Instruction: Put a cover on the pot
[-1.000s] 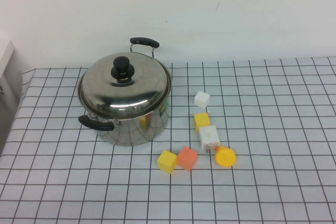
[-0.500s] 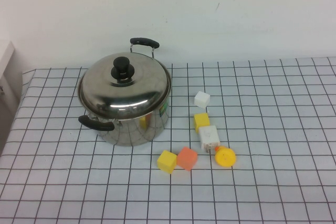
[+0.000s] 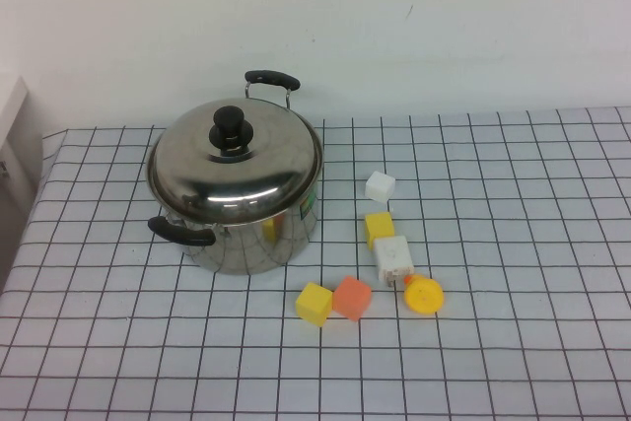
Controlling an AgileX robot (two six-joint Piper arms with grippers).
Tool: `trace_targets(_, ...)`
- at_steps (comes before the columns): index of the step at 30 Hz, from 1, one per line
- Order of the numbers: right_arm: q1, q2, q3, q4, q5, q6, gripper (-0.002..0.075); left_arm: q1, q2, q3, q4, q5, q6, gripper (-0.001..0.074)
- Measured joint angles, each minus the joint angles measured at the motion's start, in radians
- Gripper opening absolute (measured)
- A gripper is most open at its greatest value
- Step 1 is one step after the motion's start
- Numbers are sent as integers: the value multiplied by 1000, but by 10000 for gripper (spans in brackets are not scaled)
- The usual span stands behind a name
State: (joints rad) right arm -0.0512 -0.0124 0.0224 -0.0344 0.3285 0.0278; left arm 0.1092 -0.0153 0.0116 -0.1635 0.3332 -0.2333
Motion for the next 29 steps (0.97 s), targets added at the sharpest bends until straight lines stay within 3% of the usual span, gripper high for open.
trace_targets(29,0,0,-2,-2,13,4,20,0,0,0,0,0,2,-3)
